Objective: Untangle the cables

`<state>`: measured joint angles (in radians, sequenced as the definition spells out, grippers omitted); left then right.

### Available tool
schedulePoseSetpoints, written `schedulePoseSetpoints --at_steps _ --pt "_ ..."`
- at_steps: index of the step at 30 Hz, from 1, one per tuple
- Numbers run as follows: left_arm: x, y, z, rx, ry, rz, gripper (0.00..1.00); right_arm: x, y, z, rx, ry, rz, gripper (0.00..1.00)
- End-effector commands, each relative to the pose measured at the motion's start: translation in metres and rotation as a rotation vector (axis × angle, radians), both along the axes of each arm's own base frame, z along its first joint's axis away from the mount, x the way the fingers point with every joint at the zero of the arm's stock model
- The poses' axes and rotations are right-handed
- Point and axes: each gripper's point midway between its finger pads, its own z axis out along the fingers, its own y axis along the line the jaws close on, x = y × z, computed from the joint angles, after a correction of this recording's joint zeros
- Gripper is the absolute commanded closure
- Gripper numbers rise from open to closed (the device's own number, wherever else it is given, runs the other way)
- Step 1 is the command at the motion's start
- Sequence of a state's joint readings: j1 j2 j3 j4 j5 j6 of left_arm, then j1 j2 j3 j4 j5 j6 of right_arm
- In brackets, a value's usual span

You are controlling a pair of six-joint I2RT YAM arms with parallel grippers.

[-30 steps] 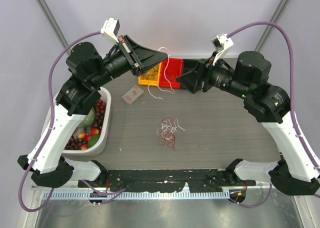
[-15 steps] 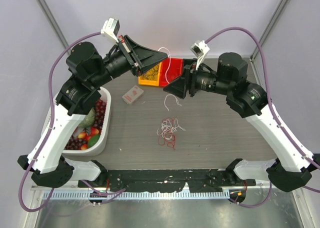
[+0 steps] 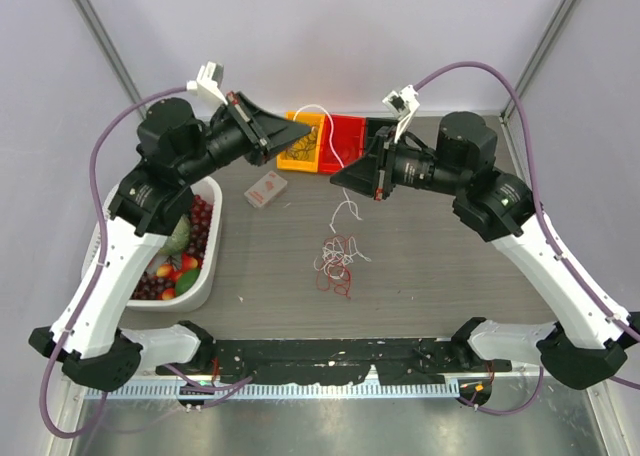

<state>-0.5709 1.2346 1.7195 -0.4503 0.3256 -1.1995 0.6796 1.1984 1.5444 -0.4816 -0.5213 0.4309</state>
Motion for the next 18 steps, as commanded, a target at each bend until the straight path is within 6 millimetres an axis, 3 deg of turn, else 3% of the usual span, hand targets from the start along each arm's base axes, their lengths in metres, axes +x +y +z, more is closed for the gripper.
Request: schedulePoseSetpoints --at_steps 1,3,5,15,16,18 --pt "0.008 -0.006 -0.102 0.179 0.229 -0.056 1.00 -0.013 -0.016 0.070 0.144 -0.105 -0.049 0.99" --pt "0.004 -0.008 -0.140 0.248 0.290 -0.096 1.00 -0.010 -0.022 0.088 0.171 -0.138 -0.091 0.99" --pt "0.002 -0.006 -0.162 0.305 0.303 -0.097 1.00 -0.004 -0.024 0.096 0.183 -0.152 -0.121 0.99" --pt "-0.010 -0.033 -0.176 0.290 0.340 -0.215 0.99 0.030 -0.022 0.110 0.230 -0.160 -0.254 0.99" --pt "-0.010 -0.031 -0.177 0.297 0.345 -0.205 0.93 0.035 -0.021 0.109 0.223 -0.158 -0.262 0.99" --pt "-0.010 -0.024 -0.176 0.324 0.322 -0.175 0.68 0.043 -0.022 0.106 0.205 -0.153 -0.278 0.99"
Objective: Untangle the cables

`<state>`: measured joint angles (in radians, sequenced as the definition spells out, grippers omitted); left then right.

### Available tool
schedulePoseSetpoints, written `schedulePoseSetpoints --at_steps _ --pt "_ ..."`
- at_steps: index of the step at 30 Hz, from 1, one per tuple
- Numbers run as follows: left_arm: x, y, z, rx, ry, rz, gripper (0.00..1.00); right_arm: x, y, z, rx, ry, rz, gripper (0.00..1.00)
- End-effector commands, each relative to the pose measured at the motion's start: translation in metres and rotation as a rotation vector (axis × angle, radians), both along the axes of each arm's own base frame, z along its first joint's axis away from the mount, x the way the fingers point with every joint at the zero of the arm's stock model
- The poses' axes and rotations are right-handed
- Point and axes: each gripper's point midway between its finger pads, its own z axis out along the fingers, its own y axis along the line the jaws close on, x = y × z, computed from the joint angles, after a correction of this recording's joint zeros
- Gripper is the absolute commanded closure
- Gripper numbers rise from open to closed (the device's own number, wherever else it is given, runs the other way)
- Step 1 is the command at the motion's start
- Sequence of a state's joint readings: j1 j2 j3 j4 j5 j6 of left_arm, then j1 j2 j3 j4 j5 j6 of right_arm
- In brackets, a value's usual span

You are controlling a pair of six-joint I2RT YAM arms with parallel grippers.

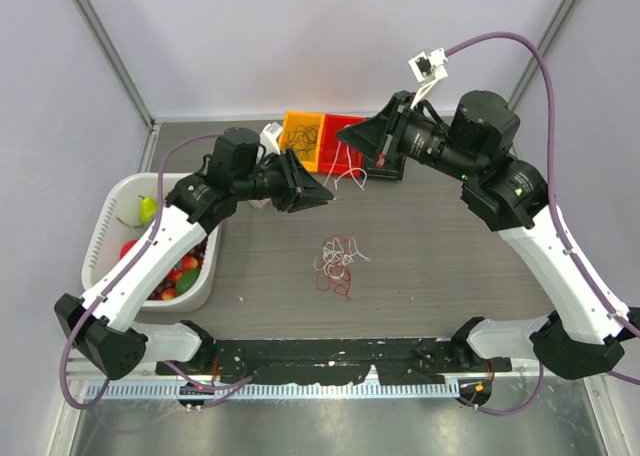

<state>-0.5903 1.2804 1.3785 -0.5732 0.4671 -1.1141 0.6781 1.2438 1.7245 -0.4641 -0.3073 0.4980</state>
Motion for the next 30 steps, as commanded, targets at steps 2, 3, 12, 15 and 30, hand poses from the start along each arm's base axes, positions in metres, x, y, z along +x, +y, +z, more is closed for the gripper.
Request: schedulePoseSetpoints --at_steps 2,3,12,15,30 --pt "-0.004 0.017 0.013 0.058 -0.093 0.038 0.44 0.024 -0.011 0.029 0.058 -0.066 -0.098 0.99" --pt "-0.005 0.022 0.013 0.075 -0.107 0.051 0.39 0.027 -0.014 0.028 0.057 -0.061 -0.107 0.99" --pt "-0.038 0.075 0.017 0.195 -0.197 0.130 0.16 0.110 -0.035 -0.028 -0.061 0.018 -0.325 0.99" --pt "-0.051 0.080 0.030 0.164 -0.245 0.114 0.15 0.142 -0.038 -0.052 -0.106 0.020 -0.386 0.99" --pt "-0.036 0.070 0.089 0.337 -0.473 -0.119 0.12 0.252 -0.071 -0.188 -0.380 0.177 -0.582 0.99"
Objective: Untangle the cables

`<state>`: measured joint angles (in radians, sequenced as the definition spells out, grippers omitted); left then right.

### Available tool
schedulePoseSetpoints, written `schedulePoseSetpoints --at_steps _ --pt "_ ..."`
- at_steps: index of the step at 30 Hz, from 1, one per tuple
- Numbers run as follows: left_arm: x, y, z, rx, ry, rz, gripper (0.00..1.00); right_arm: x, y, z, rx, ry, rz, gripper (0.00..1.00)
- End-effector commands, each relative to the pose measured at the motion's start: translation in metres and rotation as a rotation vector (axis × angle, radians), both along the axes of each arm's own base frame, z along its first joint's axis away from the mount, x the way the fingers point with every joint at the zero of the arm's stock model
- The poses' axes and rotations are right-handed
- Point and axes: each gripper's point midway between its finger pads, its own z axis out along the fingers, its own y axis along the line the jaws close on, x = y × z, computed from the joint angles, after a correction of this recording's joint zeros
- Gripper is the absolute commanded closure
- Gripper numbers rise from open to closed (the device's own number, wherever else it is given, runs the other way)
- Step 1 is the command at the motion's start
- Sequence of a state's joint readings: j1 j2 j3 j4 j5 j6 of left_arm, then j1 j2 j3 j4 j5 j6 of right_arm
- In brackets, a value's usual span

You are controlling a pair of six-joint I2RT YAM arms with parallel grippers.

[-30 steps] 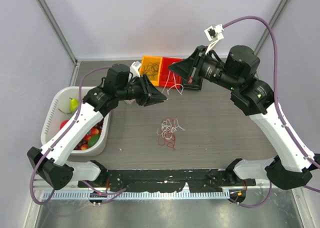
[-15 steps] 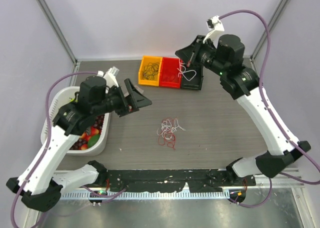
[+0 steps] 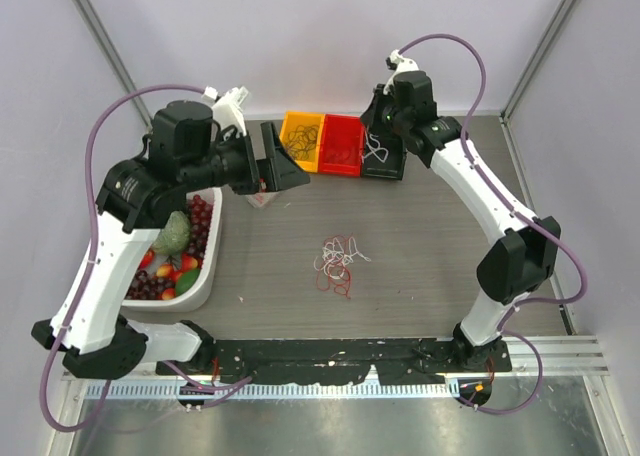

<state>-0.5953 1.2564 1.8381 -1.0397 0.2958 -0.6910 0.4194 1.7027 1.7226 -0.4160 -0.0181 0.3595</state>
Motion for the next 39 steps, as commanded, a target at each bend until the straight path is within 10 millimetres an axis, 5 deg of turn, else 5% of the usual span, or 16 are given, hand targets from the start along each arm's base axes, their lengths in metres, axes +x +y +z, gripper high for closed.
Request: schedulePoseSetpoints --at_steps 1,15,16,17,18,19,20,21,22,23,25,32,36,37,38,39 --pt "-0.005 0.007 0.008 0.095 -0.085 -0.088 0.12 0.030 -0.016 -0.004 -0.035 -0.052 -0.059 0.99" --pt "0.003 0.015 -0.008 0.204 -0.084 -0.143 0.11 0.104 -0.040 -0.109 -0.037 0.076 -0.060 0.99" --pt "0.003 0.016 -0.009 0.207 -0.084 -0.143 0.11 0.111 -0.037 -0.105 -0.036 0.066 -0.052 0.99" --pt "0.002 0.017 -0.011 0.208 -0.081 -0.143 0.11 0.110 -0.037 -0.127 -0.052 0.133 -0.052 0.99" --pt "0.002 0.016 -0.012 0.210 -0.077 -0.145 0.11 0.118 -0.035 -0.117 -0.041 0.126 -0.061 0.96" --pt "0.002 0.016 -0.013 0.207 -0.073 -0.147 0.11 0.113 -0.041 -0.144 -0.078 0.220 -0.090 0.93" --pt "0.002 0.015 -0.014 0.204 -0.068 -0.149 0.11 0.119 -0.042 -0.133 -0.064 0.214 -0.115 0.86" --pt "0.001 0.014 -0.014 0.201 -0.062 -0.152 0.11 0.112 -0.050 -0.159 -0.107 0.305 -0.155 0.74" --pt "0.002 0.013 -0.015 0.197 -0.059 -0.152 0.11 0.117 -0.051 -0.148 -0.103 0.296 -0.167 0.70" --pt "0.002 0.012 -0.016 0.191 -0.056 -0.155 0.11 0.107 -0.052 -0.164 -0.131 0.370 -0.163 0.64" --pt "0.001 0.008 -0.017 0.174 -0.039 -0.162 0.11 0.101 -0.055 -0.159 -0.178 0.389 -0.184 0.52" --pt "0.003 -0.007 -0.036 0.099 0.060 -0.153 0.12 0.060 -0.072 -0.126 -0.235 0.426 -0.223 0.46" --pt "0.006 -0.013 -0.078 0.098 0.211 -0.117 0.26 0.010 -0.065 -0.096 -0.223 0.412 -0.148 0.47" --pt "0.006 -0.016 -0.092 0.095 0.252 -0.116 0.31 -0.011 -0.059 -0.114 -0.220 0.471 -0.106 0.48" --pt "0.005 -0.020 -0.104 0.083 0.291 -0.119 0.37 -0.026 -0.037 -0.096 -0.152 0.431 -0.016 0.49" --pt "0.004 -0.023 -0.120 0.072 0.341 -0.117 0.44 -0.053 -0.031 -0.122 -0.144 0.508 0.024 0.49"
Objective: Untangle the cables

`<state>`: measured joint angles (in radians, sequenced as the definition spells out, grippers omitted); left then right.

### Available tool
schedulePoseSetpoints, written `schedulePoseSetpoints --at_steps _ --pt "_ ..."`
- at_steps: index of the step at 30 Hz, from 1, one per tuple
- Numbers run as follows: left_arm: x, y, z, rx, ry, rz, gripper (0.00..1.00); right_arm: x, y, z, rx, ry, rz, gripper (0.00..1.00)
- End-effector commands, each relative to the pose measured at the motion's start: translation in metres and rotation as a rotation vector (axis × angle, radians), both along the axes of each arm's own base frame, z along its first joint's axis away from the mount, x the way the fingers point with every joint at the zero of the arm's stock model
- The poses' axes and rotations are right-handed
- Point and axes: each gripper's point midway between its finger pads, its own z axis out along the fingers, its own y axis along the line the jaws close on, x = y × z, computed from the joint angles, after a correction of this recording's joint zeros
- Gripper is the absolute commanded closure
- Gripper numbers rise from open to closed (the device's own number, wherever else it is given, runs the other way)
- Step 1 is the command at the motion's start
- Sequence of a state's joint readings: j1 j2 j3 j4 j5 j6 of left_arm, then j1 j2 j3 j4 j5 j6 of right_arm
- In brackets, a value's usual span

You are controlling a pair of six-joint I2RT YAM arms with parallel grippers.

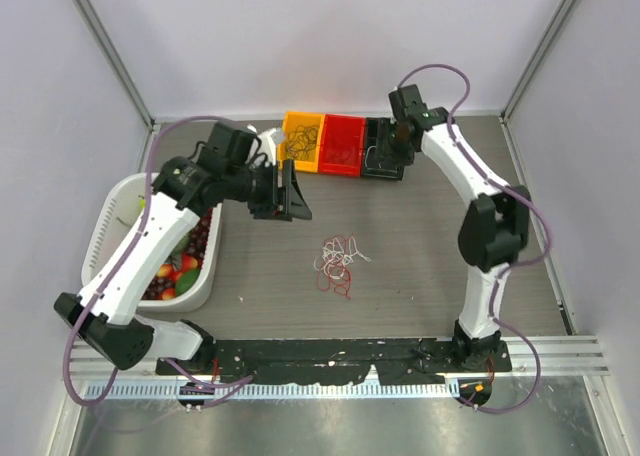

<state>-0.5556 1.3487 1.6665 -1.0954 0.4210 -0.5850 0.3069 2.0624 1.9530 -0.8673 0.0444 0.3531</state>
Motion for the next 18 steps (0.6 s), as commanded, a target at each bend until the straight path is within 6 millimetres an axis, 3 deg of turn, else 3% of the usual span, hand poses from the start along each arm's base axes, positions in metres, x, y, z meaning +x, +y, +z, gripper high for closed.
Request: schedulePoseSetpoints --at_steps 1,2,3,4,5,7,9,11,15,18 --pt "-0.001 -0.019 -0.037 -0.092 0.144 0.032 0.49 -0.087 0.059 0.058 0.238 -0.054 0.222 0.49" --pt "-0.003 -0.022 -0.052 -0.105 0.188 0.043 0.53 -0.116 0.063 0.025 0.262 0.039 0.225 0.50" --pt "-0.001 -0.026 -0.065 -0.124 0.220 0.058 0.57 -0.133 0.085 0.049 0.354 -0.026 0.309 0.50" --pt "-0.001 -0.030 -0.076 -0.142 0.262 0.078 0.57 -0.162 0.089 0.019 0.378 0.053 0.326 0.50" --pt "0.001 -0.034 -0.088 -0.154 0.272 0.084 0.56 -0.176 0.102 0.032 0.412 -0.015 0.377 0.50" --pt "0.009 -0.036 -0.115 -0.129 0.273 0.109 0.52 -0.211 0.106 0.006 0.424 0.036 0.392 0.50" --pt "0.014 -0.045 -0.134 -0.133 0.292 0.096 0.51 -0.227 0.103 -0.009 0.434 0.071 0.368 0.50" --pt "0.018 -0.061 -0.143 -0.144 0.326 0.091 0.50 -0.230 0.091 -0.025 0.405 0.078 0.308 0.50" --pt "0.034 -0.087 -0.161 -0.111 0.336 0.165 0.43 -0.234 0.075 -0.034 0.377 0.086 0.227 0.50" --pt "0.046 -0.101 -0.186 -0.107 0.405 0.239 0.55 -0.234 0.063 -0.032 0.399 0.081 0.160 0.54"
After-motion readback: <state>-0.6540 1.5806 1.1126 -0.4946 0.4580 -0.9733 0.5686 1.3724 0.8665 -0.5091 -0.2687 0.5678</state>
